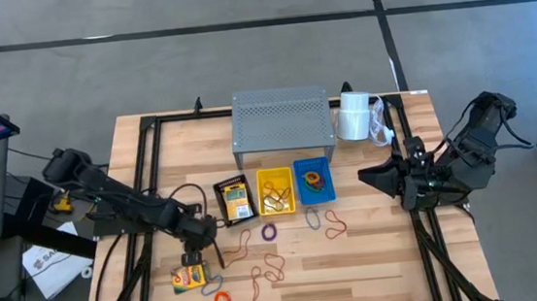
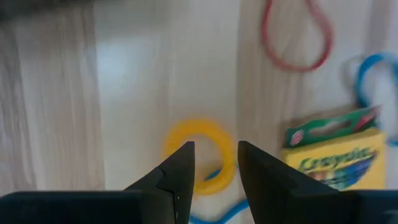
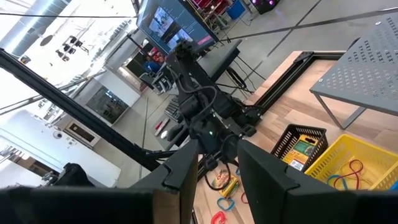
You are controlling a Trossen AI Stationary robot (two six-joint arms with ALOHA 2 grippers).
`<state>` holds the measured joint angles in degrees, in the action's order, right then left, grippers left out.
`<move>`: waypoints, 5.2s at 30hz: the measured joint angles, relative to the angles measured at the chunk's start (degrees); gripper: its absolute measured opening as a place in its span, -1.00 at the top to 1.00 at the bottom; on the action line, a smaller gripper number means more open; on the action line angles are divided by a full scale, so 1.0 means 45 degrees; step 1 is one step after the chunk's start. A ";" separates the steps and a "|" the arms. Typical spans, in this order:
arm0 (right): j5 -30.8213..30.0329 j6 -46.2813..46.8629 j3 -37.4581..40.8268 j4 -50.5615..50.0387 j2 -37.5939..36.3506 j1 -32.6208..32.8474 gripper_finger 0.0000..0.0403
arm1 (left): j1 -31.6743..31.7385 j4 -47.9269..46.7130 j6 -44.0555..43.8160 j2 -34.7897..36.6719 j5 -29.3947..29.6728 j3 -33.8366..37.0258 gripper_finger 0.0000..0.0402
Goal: Pick & Place Office Desk Supplies
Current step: Put the yellow spring keychain into the blue basket
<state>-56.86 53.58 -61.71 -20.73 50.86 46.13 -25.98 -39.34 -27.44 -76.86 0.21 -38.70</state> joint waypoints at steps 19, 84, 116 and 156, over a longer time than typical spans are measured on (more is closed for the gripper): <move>0.0000 -0.0010 0.0000 -0.0012 0.0000 0.0000 0.45 | 0.0000 0.0497 -0.0769 -0.0360 -0.0019 0.0000 0.42; -0.0044 -0.0142 0.0000 -0.0310 -0.0001 -0.0271 0.45 | 0.1155 0.4049 -0.5798 0.4525 0.5061 0.0024 0.99; 0.2307 0.0762 0.0000 -0.3835 0.1421 -0.3909 0.70 | 0.7563 1.7945 -0.4688 -0.3523 -0.3400 -0.4163 0.98; 0.6674 -0.4238 0.0000 0.1548 0.3542 -0.6812 -0.05 | 0.7462 1.6957 -0.5223 -0.2404 -0.7456 -0.4514 0.98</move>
<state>-26.83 34.51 -61.71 -13.77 66.80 15.48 7.60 36.97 -50.94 -87.67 -33.34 -59.01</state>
